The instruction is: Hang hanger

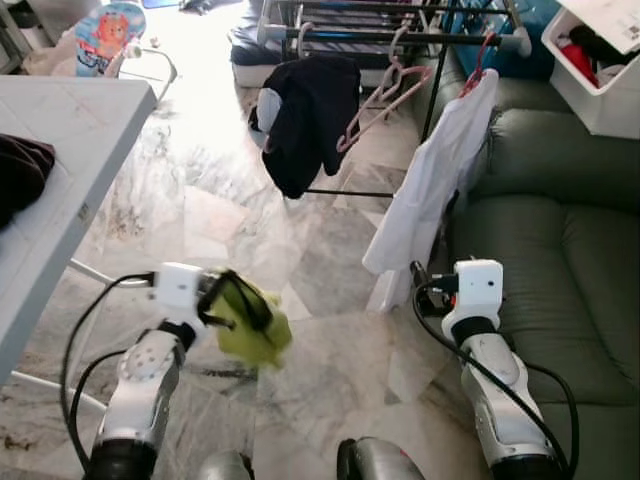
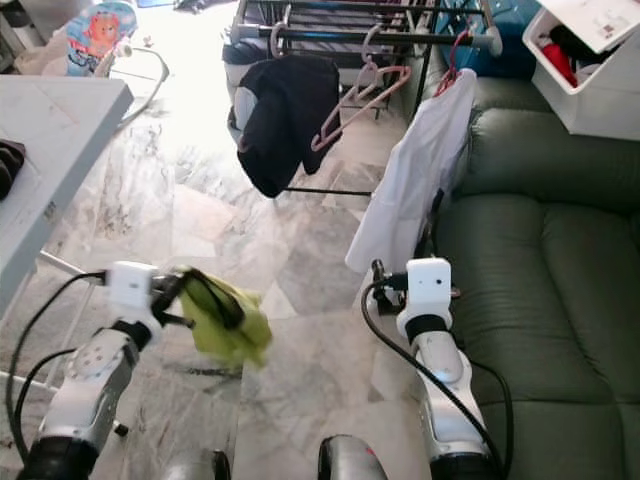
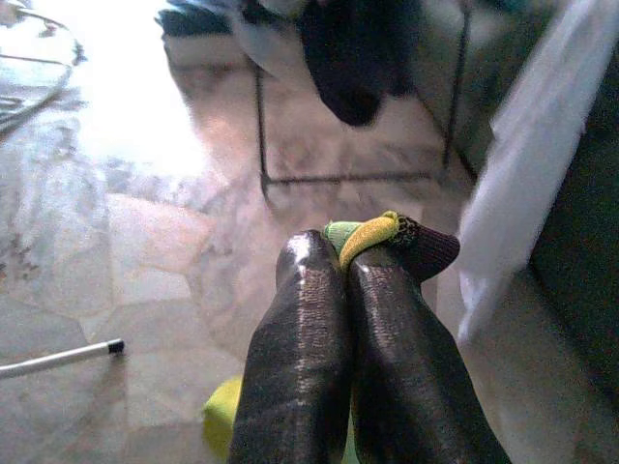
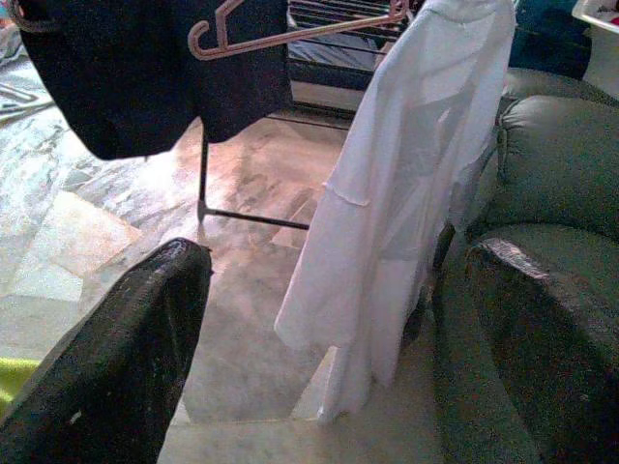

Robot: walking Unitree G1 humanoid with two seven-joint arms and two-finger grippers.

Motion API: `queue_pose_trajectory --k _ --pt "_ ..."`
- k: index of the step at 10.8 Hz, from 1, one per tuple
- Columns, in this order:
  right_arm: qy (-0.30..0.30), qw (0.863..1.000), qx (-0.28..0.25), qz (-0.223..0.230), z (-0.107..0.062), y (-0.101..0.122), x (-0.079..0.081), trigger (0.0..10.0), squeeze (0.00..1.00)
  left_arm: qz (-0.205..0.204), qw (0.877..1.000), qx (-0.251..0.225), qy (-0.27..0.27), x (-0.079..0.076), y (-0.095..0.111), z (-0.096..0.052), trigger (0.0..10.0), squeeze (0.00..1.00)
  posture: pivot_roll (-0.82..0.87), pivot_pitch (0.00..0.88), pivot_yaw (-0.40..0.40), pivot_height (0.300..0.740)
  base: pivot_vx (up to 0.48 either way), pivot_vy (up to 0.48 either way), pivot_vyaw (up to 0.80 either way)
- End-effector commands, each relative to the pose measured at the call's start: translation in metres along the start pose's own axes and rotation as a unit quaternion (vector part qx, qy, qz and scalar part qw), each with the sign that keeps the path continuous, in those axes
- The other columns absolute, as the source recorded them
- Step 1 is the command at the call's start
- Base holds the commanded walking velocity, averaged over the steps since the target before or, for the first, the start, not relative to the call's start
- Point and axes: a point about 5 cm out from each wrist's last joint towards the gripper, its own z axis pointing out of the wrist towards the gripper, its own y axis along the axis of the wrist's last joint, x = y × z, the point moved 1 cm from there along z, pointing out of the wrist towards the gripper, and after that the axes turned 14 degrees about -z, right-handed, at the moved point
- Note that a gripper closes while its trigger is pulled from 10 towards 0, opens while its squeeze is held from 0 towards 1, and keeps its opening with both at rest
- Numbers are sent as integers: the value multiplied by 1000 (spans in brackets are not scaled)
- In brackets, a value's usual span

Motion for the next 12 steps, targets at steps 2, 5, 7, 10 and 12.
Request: queue_pose_trajectory --k 2,5,7,10,12 --pt "-12 1000 -13 -4 0 5 -6 10000 0 12 999 -37 -26 -10 16 -6 10000 0 -54 86 -34 740 0 0 0" --pt "-13 1000 -16 -4 5 8 -5 10000 0 24 998 -38 -40 -6 21 -10 10000 0 -48 96 -25 740 189 0 0" --pt "-11 1000 -18 -5 6 8 -4 10000 0 23 998 -44 -47 -10 28 -2 10000 0 -55 95 -24 740 356 321 0" --pt "-11 1000 -16 -8 5 7 -4 10000 0 21 998 -39 -48 -8 30 0 10000 0 -56 95 -25 740 354 324 0" --pt "-9 1000 -15 -8 5 7 -4 10000 0 34 997 -36 -60 -11 30 1 10000 0 -58 93 -26 740 345 332 -253"
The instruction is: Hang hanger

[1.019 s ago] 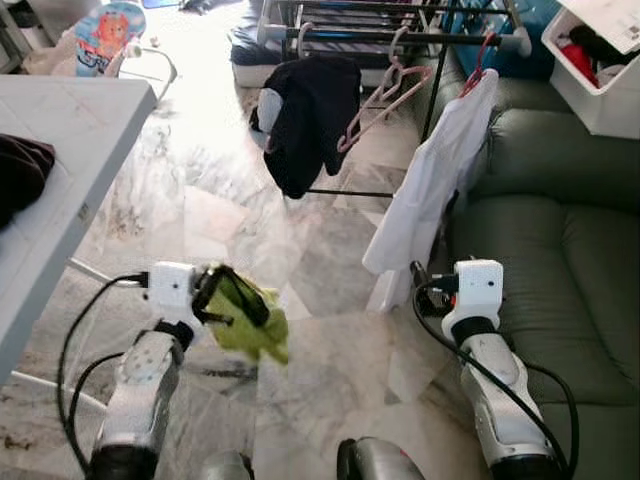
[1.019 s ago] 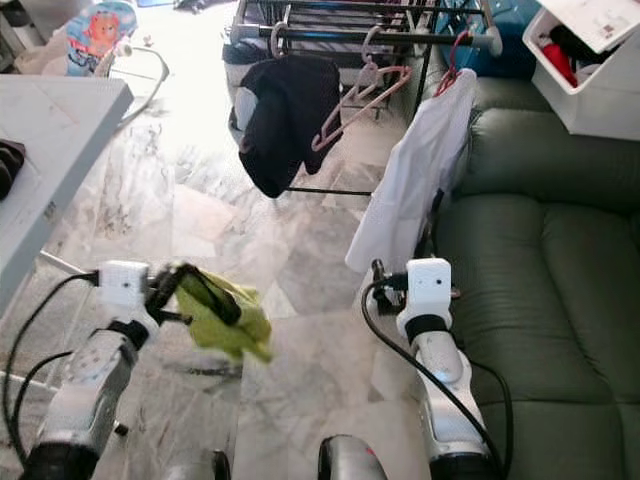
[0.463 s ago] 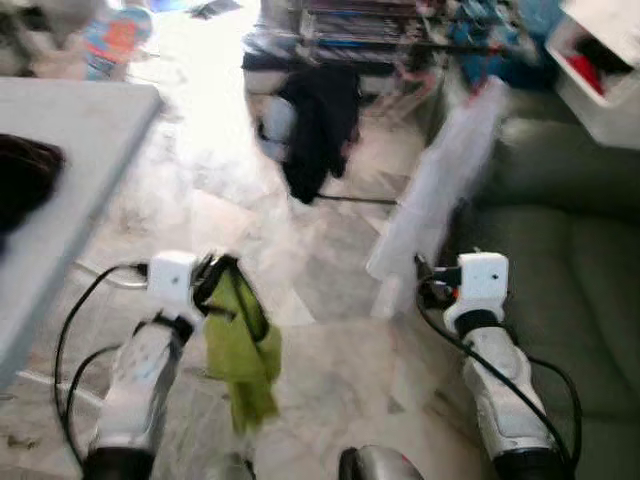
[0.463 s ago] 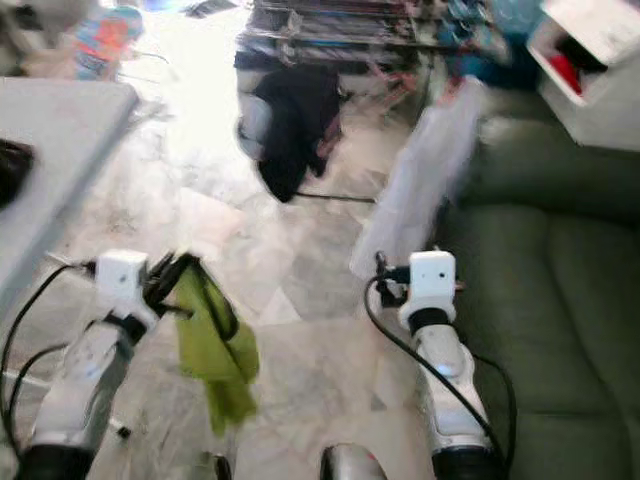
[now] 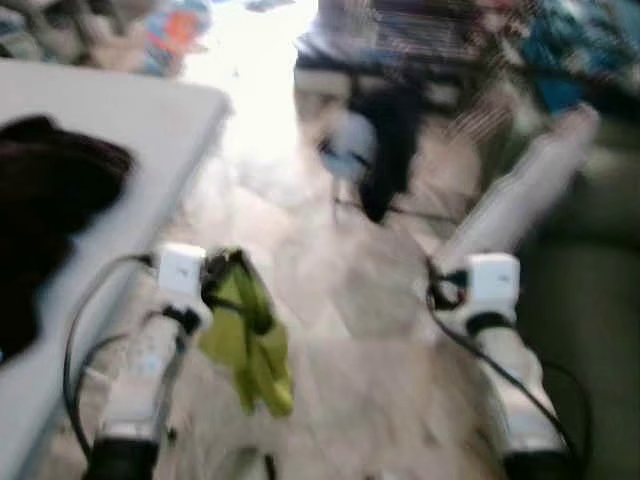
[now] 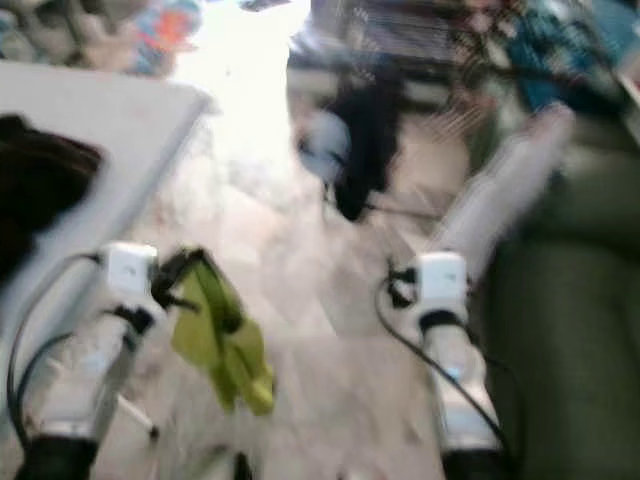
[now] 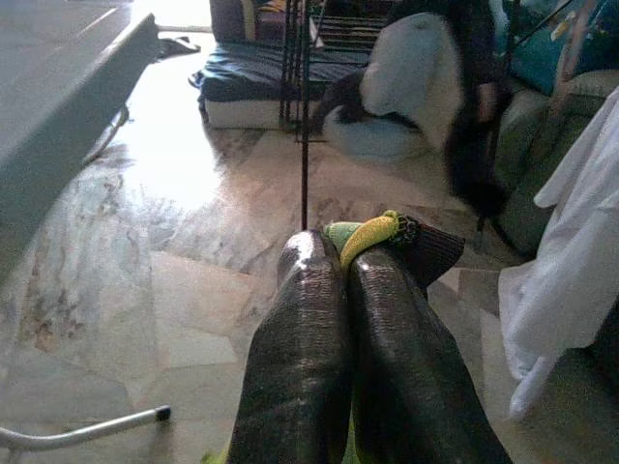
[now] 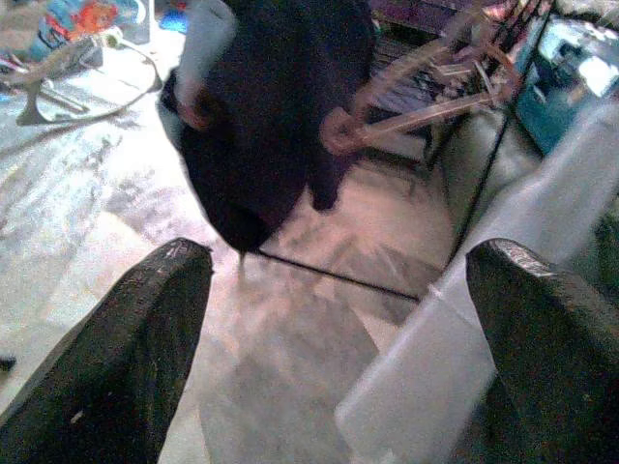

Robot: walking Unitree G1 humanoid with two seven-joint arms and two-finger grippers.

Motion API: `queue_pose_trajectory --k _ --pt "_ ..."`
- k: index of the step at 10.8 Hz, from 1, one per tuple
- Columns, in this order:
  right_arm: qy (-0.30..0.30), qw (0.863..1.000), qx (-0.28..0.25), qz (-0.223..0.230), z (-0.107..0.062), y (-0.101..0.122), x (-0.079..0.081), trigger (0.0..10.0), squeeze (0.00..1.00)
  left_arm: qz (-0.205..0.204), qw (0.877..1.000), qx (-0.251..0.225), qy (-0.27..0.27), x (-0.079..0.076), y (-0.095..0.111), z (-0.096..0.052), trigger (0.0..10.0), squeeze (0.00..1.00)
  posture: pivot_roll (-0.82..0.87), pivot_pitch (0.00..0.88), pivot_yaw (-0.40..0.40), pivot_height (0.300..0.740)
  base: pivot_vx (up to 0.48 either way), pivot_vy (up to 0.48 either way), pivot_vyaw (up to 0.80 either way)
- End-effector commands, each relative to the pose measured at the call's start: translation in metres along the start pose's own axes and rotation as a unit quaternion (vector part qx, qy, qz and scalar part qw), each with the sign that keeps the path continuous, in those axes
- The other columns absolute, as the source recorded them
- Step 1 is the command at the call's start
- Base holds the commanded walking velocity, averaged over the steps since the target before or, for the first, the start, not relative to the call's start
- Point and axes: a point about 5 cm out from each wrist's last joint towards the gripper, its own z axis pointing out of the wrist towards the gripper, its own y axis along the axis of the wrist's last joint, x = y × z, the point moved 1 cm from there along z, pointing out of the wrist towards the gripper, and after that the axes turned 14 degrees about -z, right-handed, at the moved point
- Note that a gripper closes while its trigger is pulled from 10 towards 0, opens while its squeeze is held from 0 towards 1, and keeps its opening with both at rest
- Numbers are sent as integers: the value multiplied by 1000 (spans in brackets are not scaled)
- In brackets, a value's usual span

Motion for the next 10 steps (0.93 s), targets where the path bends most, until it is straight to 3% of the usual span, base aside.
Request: queue_pose_trajectory --k 1,4,5,8,10 --pt "9 1000 -1 4 -1 0 6 10000 0 6 1000 -8 0 1 4 -1 10000 0 -58 93 -26 740 428 0 -606" --pt "9 1000 -1 3 -1 0 7 10000 0 7 1000 1 -21 -6 2 2 10000 0 -55 90 -24 740 476 0 -592" --pt "10 1000 -1 3 0 0 8 10000 0 5 1000 5 -27 -8 1 3 10000 0 -55 89 -24 740 0 0 0" --pt "10 1000 1 3 2 -1 7 10000 0 -5 999 4 -41 -13 1 4 10000 0 -56 97 -24 740 419 0 -294" --pt "9 1000 0 3 2 0 7 10000 0 -12 999 10 -40 -13 0 6 10000 0 -58 96 -23 740 356 322 0"
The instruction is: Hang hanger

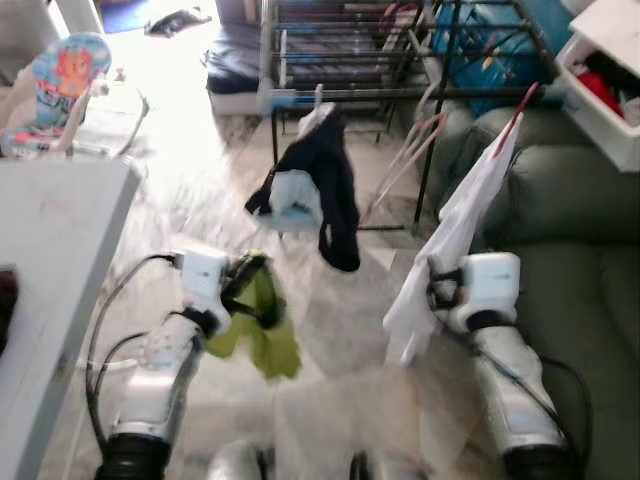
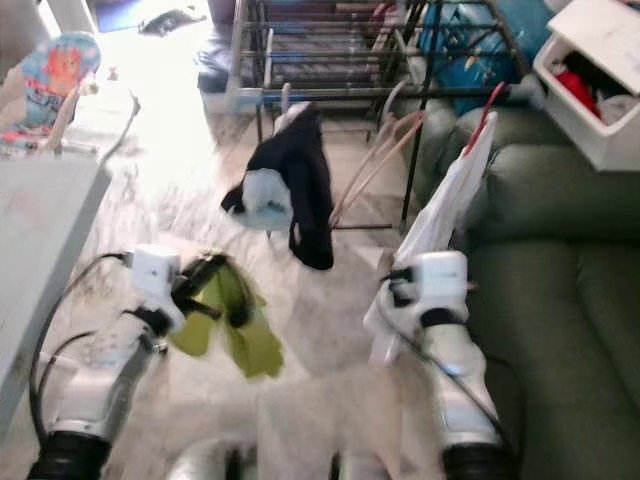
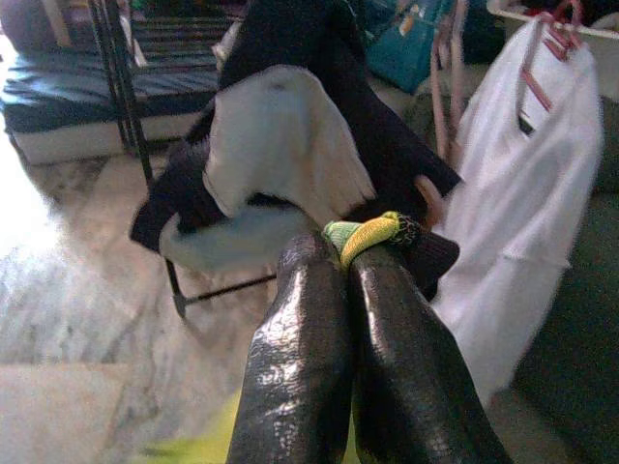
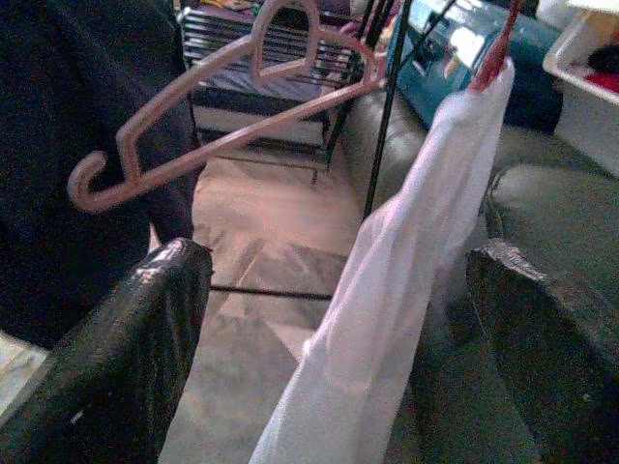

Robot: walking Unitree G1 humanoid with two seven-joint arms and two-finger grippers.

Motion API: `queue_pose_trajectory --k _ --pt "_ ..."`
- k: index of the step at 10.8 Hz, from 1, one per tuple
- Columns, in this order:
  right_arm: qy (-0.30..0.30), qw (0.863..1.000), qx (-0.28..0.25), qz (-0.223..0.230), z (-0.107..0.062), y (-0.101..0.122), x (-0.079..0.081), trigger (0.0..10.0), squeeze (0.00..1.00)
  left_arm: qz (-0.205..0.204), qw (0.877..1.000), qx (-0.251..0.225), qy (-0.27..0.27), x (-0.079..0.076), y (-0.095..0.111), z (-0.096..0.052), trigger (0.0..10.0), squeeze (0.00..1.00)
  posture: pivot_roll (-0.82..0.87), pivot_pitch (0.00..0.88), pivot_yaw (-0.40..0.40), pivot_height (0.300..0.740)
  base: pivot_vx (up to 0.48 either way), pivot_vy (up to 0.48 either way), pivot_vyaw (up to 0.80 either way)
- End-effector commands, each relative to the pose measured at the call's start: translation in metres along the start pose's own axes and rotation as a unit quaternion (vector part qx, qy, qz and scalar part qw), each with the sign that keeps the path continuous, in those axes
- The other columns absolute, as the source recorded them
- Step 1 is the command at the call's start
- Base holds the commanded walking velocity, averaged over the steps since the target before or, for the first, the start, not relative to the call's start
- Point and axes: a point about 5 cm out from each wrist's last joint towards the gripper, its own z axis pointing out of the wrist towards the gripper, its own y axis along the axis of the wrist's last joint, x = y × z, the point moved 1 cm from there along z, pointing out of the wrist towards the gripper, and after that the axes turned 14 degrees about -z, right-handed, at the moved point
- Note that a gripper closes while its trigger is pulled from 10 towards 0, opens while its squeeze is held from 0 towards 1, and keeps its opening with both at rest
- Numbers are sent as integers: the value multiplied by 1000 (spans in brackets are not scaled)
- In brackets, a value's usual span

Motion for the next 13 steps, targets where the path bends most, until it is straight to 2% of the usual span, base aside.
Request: queue_pose_trajectory --k 1,4,7,10,13 --pt "11 1000 -9 8 2 6 10 10000 0 6 1000 -5 11 9 7 -4 10000 0 -58 96 -23 740 330 349 0" --pt "11 1000 -8 8 2 5 10 10000 0 17 1000 -4 -1 6 7 -3 10000 0 -57 99 -22 740 331 345 0" --pt "9 1000 -8 8 2 5 11 10000 0 15 1000 0 -8 4 7 -3 10000 0 -57 93 -23 740 453 0 0" --pt "8 1000 -7 5 3 4 11 10000 0 16 1000 8 -18 -1 3 -2 10000 0 -54 87 -27 740 364 311 0" --pt "8 1000 -7 3 4 4 12 10000 0 12 1000 2 -17 -1 4 -3 10000 0 -51 87 -26 740 365 92 0"
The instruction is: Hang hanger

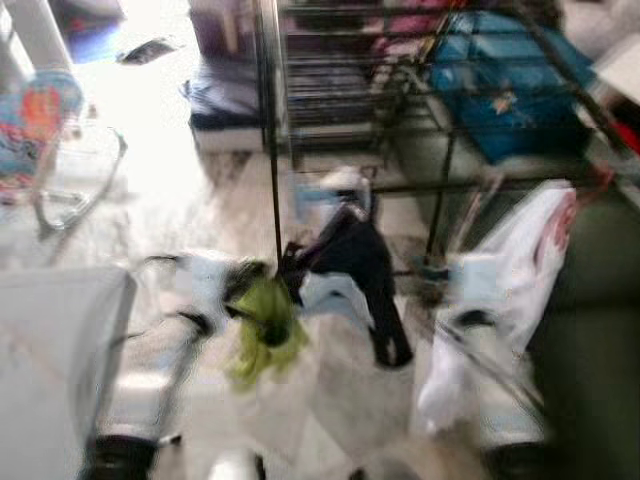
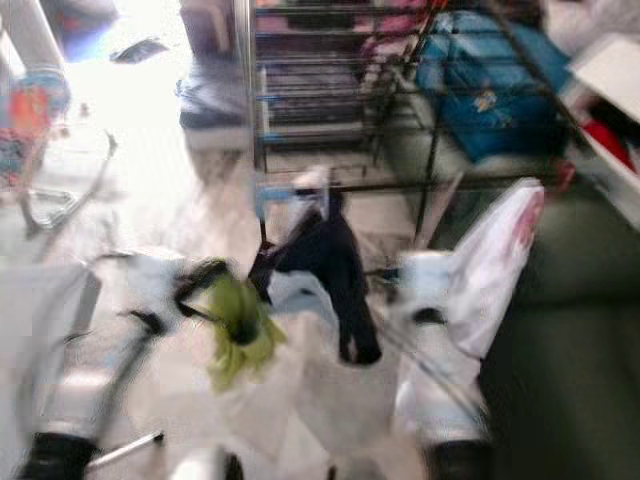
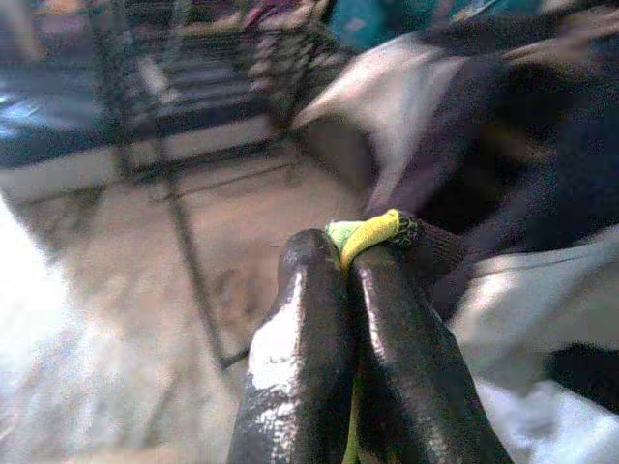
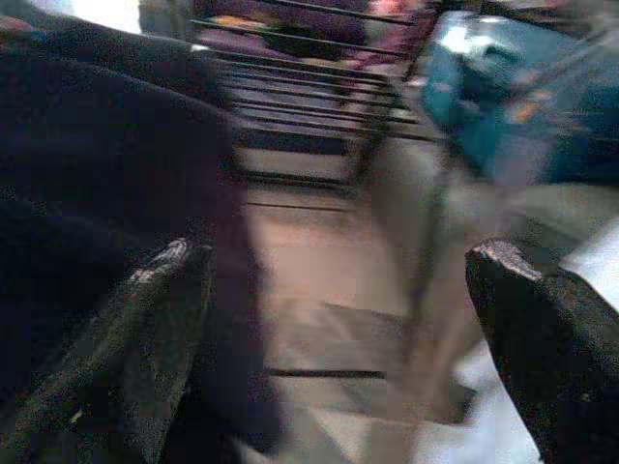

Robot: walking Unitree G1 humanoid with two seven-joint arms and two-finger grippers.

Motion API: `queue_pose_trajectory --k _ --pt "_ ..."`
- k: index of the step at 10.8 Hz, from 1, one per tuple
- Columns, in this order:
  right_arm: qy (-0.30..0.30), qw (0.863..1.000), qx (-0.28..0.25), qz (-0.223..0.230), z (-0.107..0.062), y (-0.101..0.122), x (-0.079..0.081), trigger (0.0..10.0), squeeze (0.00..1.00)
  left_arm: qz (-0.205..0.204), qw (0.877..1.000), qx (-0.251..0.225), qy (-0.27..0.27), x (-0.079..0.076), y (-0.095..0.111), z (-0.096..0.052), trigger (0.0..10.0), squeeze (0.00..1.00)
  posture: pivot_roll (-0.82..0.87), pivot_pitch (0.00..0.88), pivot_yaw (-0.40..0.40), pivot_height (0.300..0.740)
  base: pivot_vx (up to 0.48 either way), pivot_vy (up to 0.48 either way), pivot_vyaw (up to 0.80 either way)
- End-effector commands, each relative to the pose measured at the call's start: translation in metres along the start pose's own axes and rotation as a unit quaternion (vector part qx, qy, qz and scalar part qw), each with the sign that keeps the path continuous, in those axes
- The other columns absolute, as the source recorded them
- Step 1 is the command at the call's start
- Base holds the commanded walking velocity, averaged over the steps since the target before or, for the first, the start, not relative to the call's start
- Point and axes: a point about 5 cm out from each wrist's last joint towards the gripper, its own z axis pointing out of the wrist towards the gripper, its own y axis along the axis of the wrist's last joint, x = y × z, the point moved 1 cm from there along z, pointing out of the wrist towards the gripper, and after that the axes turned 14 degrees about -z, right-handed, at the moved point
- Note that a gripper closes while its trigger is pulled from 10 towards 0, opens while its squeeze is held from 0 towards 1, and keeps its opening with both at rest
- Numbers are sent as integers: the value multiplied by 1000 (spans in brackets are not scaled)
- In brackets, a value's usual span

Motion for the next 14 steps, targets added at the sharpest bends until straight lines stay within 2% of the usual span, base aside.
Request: queue_pose_trajectory --k 1,7,9,10,11,12,13,14 --pt "-16 1000 10 -10 -2 -6 -13 10000 0 7 1000 -17 -15 -9 8 6 10000 0 -50 87 -28 740 0 0 0" --pt "-19 1000 5 -21 -1 -4 -13 10000 0 13 1000 -12 -20 -10 8 8 10000 0 -55 102 -24 740 0 0 0" --pt "-16 997 -26 -64 -5 6 -14 10000 0 14 1000 -11 -19 -10 8 8 10000 0 -58 101 -21 740 0 0 0" --pt "-9 992 -55 -109 -16 15 -17 10000 0 14 1000 -9 -18 -10 7 8 10000 0 -58 101 -21 740 0 0 0" --pt "-8 989 -69 -133 -26 19 -20 10000 0 14 1000 -8 -16 -9 6 7 10000 0 -68 102 -22 740 0 0 0" --pt "-24 985 -72 -153 -32 20 -26 10000 0 13 1000 -6 -16 -9 5 8 10000 0 -74 98 -22 740 0 0 0" --pt "-49 977 -74 -194 -42 20 -39 10000 0 13 1000 -4 -18 -12 4 10 10000 0 -73 91 -23 740 0 0 0" --pt "-66 974 -58 -208 -49 17 -51 10000 0 12 1000 -1 -20 -13 3 10 10000 0 -73 91 -23 740 0 0 0"
